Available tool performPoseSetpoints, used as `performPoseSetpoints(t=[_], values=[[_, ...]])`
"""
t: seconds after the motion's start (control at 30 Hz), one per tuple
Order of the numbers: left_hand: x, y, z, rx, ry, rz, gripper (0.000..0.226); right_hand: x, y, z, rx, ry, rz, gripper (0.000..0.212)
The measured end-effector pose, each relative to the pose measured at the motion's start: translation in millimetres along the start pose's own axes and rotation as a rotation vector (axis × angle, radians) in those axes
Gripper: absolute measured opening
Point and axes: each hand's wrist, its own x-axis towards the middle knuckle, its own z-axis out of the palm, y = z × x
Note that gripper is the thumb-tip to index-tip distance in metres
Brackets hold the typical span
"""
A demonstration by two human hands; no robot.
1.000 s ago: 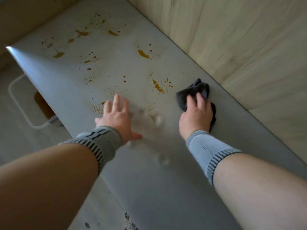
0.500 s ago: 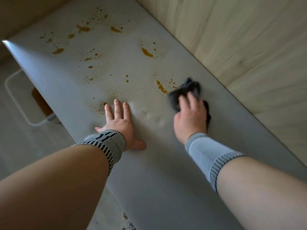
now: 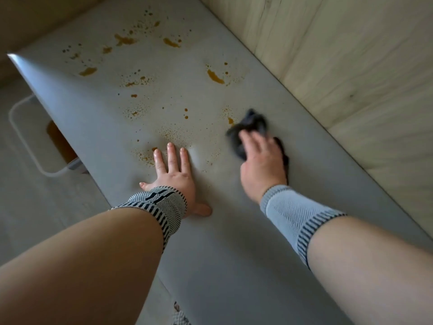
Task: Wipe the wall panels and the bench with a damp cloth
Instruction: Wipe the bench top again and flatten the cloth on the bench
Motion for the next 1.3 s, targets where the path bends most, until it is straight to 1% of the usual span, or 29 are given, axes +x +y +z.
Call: performPoseSetpoints(t=[0.07, 0.1, 0.13, 0.17, 0.23, 0.27, 0.3, 0.33, 0.37, 0.47, 0.5, 0.53, 0.57, 0.6, 0.7, 0.73, 0.77, 0.8, 0.83, 0.97, 1.0, 1.03, 1.07, 1.1, 1.17, 1.2, 1.23, 1.27, 1.3], values=[[-1.3, -0.3, -0.2, -0.007, 0.0, 0.004, 0.155, -13.6, -0.6, 3.8, -0.022, -0.047, -0.285, 0.056], [-1.3, -0.6, -0.2, -0.012, -0.003, 0.006, 0.155, -9.9, 9.0, 1.6, -0.036, -0.02, -0.339, 0.055], [-1.2, -0.2, -0.5, -0.016, -0.008, 0.007, 0.154, -2.4, 19.7, -2.4, -0.038, 0.016, -0.288, 0.054], [-0.9, 0.0, -0.6, -0.017, -0.011, 0.006, 0.154, 7.4, 28.9, -9.0, -0.018, 0.04, -0.141, 0.053], [-0.3, 0.4, -0.7, -0.015, -0.014, 0.005, 0.153, 31.1, 47.1, -21.0, 0.04, 0.11, 0.263, 0.052], [-0.3, 0.3, -1.1, -0.014, -0.015, 0.003, 0.153, 40.1, 48.6, -24.1, 0.073, 0.138, 0.413, 0.053], [-0.1, 0.4, -1.7, -0.014, -0.018, 0.001, 0.153, 44.0, 41.1, -25.8, 0.071, 0.143, 0.484, 0.055], [0.1, 0.9, -1.6, -0.014, -0.022, -0.001, 0.154, 41.8, 27.9, -25.7, 0.051, 0.121, 0.454, 0.056], [1.0, 1.1, -1.1, -0.014, -0.021, -0.002, 0.154, 35.0, 15.1, -21.0, 0.046, 0.083, 0.339, 0.057], [1.3, 0.5, 0.4, -0.016, -0.01, -0.002, 0.155, 0.1, -4.6, 0.2, 0.05, -0.117, -0.178, 0.054], [0.7, 0.1, 0.8, -0.018, -0.006, -0.001, 0.155, -6.1, 0.1, 3.2, 0.041, -0.148, -0.301, 0.055], [0.3, -0.2, 1.0, -0.019, -0.005, 0.0, 0.155, -4.2, 10.4, 2.7, 0.028, -0.129, -0.35, 0.057], [0.6, 0.1, 1.3, -0.02, -0.005, 0.003, 0.155, 2.4, 20.7, -2.1, 0.023, -0.089, -0.298, 0.056], [1.1, 0.1, 1.4, -0.021, -0.009, 0.005, 0.155, 10.7, 28.5, -9.9, 0.026, -0.037, -0.163, 0.054], [2.1, 0.2, 0.8, -0.024, -0.013, 0.001, 0.155, 38.5, 43.4, -28.5, 0.093, 0.071, 0.406, 0.057], [1.9, 0.0, 0.6, -0.023, -0.015, 0.0, 0.155, 44.0, 38.7, -30.8, 0.093, 0.097, 0.527, 0.059], [1.9, 0.2, 0.9, -0.022, -0.018, 0.001, 0.155, 45.1, 28.8, -31.6, 0.06, 0.11, 0.56, 0.06], [1.9, 0.6, 1.3, -0.023, -0.019, 0.003, 0.155, 42.9, 17.9, -30.0, 0.024, 0.107, 0.507, 0.06], [1.9, 0.8, 1.6, -0.024, -0.016, 0.003, 0.155, 38.1, 7.2, -24.8, 0.023, 0.082, 0.39, 0.06], [0.6, 0.6, 0.9, -0.026, -0.002, -0.001, 0.154, 8.8, -9.1, -3.6, 0.075, -0.205, -0.252, 0.057], [1.1, 0.6, 1.2, -0.024, -0.002, 0.001, 0.154, 7.5, 1.6, -3.8, 0.055, -0.205, -0.331, 0.056], [1.6, 0.7, 1.3, -0.022, -0.003, 0.003, 0.154, 10.7, 15.8, -5.7, 0.035, -0.147, -0.321, 0.056], [2.1, 0.6, 1.1, -0.02, -0.006, 0.002, 0.154, 16.2, 28.4, -11.3, 0.02, -0.086, -0.224, 0.055], [2.1, 0.9, 1.1, -0.019, -0.012, 0.0, 0.154, 22.8, 37.1, -21.0, 0.013, -0.026, -0.065, 0.054], [2.2, 1.5, 0.7, -0.019, -0.019, -0.004, 0.154, 37.9, 47.9, -32.0, 0.025, 0.02, 0.288, 0.056], [1.9, 1.8, 0.1, -0.019, -0.021, -0.005, 0.154, 46.5, 45.7, -33.8, 0.021, 0.035, 0.408, 0.059], [1.5, 2.0, -0.8, -0.02, -0.025, -0.006, 0.154, 52.8, 36.3, -34.3, -0.008, 0.033, 0.461, 0.06], [1.6, 2.4, -1.0, -0.022, -0.028, -0.006, 0.154, 56.0, 23.7, -32.7, -0.032, 0.029, 0.44, 0.061], [1.6, 2.4, -0.5, -0.023, -0.029, -0.005, 0.154, 56.2, 11.4, -29.4, -0.04, 0.024, 0.351, 0.06]])
